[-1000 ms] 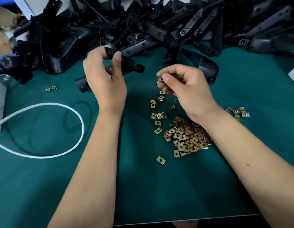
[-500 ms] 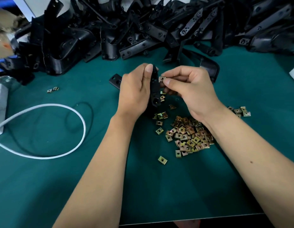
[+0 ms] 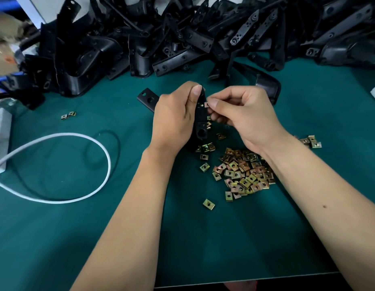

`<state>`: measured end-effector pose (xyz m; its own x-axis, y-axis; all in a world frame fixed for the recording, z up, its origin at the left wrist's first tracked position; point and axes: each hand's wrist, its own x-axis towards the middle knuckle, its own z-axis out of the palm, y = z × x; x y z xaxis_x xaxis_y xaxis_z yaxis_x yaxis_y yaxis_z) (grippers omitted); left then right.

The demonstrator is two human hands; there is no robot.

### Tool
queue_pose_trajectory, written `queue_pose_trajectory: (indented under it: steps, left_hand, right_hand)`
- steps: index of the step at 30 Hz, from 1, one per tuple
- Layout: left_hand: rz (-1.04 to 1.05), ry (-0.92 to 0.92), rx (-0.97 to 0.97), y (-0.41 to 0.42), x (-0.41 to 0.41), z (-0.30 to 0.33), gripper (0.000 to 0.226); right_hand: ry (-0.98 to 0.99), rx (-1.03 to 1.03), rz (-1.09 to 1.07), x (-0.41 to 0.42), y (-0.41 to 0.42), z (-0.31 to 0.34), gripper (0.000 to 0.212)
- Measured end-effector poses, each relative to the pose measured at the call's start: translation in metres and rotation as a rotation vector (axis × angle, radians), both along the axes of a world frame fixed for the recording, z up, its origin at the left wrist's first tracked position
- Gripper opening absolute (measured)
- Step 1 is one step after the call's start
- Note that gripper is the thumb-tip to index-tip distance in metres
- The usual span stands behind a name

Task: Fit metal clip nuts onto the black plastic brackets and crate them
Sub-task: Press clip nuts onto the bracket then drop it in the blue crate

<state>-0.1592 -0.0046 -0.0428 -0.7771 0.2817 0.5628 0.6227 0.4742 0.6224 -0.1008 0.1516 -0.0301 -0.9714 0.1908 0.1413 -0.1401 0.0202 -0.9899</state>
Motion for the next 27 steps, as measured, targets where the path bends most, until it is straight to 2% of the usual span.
queue_pose_trajectory:
  steps: [7,18,23,25,27]
  left_hand:
    - [0.037,0.041,0.011,0.011,0.009,0.007,0.038]
    - [-0.094,0.035,-0.055,0.017,0.013,0.008,0.035]
    - [-0.157,0.026,-0.054,0.021,0.014,0.008,0.034]
    - [-0.171,0.004,-0.049,0.021,0.013,0.006,0.033]
    - [-0.097,-0.018,-0.027,0.019,0.012,0.004,0.035]
  right_hand:
    - [-0.001,-0.082,-0.023,0.001,0.001,0.004,0.023]
    - [-0.166,-0.134,0.216,0.001,0.026,0.012,0.032]
    - [-0.206,-0.159,0.292,0.003,0.037,0.015,0.047]
    - [-0.219,-0.157,0.285,0.003,0.038,0.015,0.047]
    - [-0.232,-0.116,0.242,0.001,0.036,0.011,0.037]
